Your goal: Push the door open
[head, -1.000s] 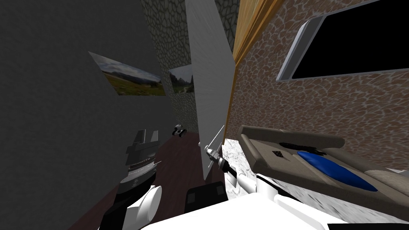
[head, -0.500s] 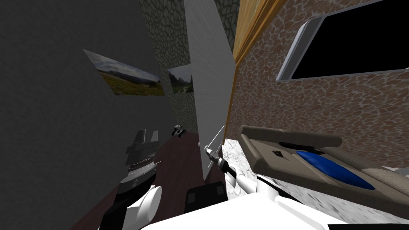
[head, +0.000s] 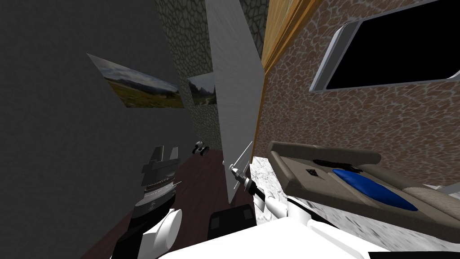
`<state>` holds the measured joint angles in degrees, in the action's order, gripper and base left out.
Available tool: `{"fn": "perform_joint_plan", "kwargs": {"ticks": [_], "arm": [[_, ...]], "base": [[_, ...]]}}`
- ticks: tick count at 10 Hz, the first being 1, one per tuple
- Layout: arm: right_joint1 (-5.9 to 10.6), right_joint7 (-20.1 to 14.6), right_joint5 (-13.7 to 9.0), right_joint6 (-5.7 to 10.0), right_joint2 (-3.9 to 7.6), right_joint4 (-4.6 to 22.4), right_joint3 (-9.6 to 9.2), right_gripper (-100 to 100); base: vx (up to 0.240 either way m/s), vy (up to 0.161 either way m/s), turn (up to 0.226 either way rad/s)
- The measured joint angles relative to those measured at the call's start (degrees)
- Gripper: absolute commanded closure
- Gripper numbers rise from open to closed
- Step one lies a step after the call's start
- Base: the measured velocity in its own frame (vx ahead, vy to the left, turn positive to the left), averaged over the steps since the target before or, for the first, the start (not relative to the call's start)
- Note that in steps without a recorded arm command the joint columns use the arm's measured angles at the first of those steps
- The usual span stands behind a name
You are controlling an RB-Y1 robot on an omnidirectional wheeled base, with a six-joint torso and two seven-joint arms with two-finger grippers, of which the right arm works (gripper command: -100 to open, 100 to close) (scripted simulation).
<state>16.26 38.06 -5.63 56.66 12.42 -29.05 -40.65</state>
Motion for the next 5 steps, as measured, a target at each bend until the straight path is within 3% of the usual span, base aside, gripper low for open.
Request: {"fn": "perform_joint_plan", "kwargs": {"ticks": [5], "arm": [[0.09,-6.89,-2.04,-0.40,-0.60,-0.22,-1.03,100]], "base": [[0.037,0.026,-0.031]]}}
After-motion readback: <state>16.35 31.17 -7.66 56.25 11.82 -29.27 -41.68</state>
